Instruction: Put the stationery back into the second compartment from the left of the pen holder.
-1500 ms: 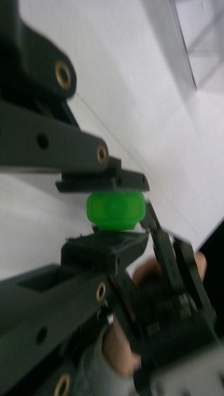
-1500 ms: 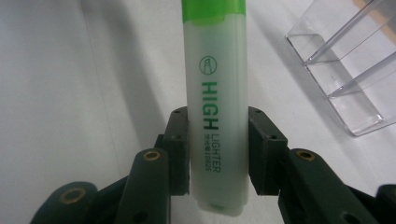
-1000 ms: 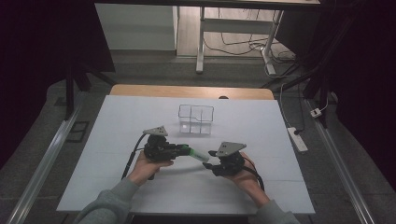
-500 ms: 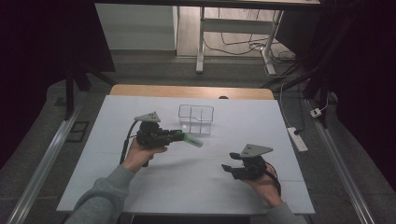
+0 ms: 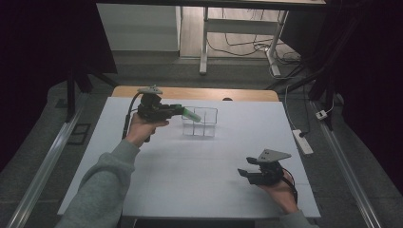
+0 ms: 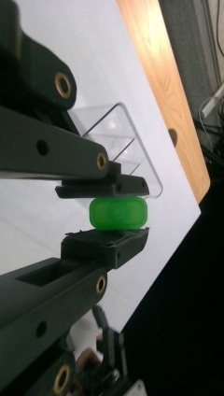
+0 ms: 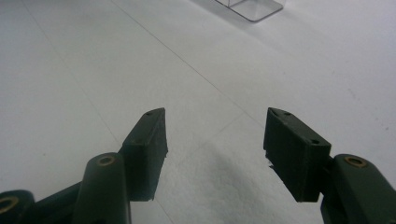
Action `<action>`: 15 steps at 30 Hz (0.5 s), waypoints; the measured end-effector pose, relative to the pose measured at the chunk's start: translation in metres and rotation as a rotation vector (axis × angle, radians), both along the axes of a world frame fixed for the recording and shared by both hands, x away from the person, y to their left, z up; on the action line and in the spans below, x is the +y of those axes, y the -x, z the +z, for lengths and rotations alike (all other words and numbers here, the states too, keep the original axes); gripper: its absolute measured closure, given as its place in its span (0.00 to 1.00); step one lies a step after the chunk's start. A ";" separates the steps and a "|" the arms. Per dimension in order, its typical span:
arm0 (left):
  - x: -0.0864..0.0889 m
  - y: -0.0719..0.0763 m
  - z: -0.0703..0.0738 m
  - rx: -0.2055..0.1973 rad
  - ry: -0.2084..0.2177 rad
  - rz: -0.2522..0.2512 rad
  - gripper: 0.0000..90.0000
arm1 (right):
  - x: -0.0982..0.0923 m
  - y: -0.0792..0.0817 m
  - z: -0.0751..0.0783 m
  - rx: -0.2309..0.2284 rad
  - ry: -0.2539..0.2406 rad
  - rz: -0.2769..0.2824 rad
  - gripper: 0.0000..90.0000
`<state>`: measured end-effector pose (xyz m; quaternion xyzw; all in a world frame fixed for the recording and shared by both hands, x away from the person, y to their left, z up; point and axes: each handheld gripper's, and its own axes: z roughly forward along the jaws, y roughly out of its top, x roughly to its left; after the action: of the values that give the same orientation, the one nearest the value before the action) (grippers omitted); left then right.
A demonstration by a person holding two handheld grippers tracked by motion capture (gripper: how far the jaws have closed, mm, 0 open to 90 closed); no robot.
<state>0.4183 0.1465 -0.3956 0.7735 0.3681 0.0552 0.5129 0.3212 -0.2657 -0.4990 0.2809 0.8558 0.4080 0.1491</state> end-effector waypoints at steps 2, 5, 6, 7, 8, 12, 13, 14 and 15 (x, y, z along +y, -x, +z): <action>-0.003 -0.006 0.003 0.002 -0.018 0.000 0.83 | -0.001 0.000 -0.001 0.007 0.002 -0.005 0.44; -0.008 -0.014 0.007 0.003 -0.044 -0.005 0.83 | -0.003 -0.001 -0.002 0.010 0.002 -0.010 0.44; -0.010 -0.016 0.008 0.002 -0.057 -0.004 0.83 | -0.004 -0.001 -0.002 0.010 0.004 -0.011 0.44; -0.012 -0.018 0.008 -0.001 -0.072 0.001 0.83 | -0.005 -0.001 -0.003 0.010 0.004 -0.013 0.44; -0.014 -0.020 0.008 -0.002 -0.087 0.003 0.83 | -0.005 -0.002 -0.003 0.010 0.004 -0.015 0.44; -0.020 -0.027 0.007 0.016 -0.097 -0.007 0.83 | -0.006 -0.002 -0.004 0.014 0.004 -0.018 0.44; -0.022 -0.028 0.006 0.018 -0.101 -0.008 0.83 | -0.007 -0.002 -0.004 0.014 0.004 -0.019 0.44; -0.023 -0.030 0.006 0.020 -0.105 -0.012 0.83 | -0.007 -0.002 -0.004 0.014 0.008 -0.021 0.44; -0.024 -0.030 0.005 0.023 -0.107 -0.012 0.83 | -0.007 -0.003 -0.004 0.017 0.006 -0.020 0.44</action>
<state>0.4487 0.1225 -0.3903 0.8028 0.3657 0.0628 0.4668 0.3237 -0.2728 -0.5028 0.2927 0.8554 0.4015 0.1468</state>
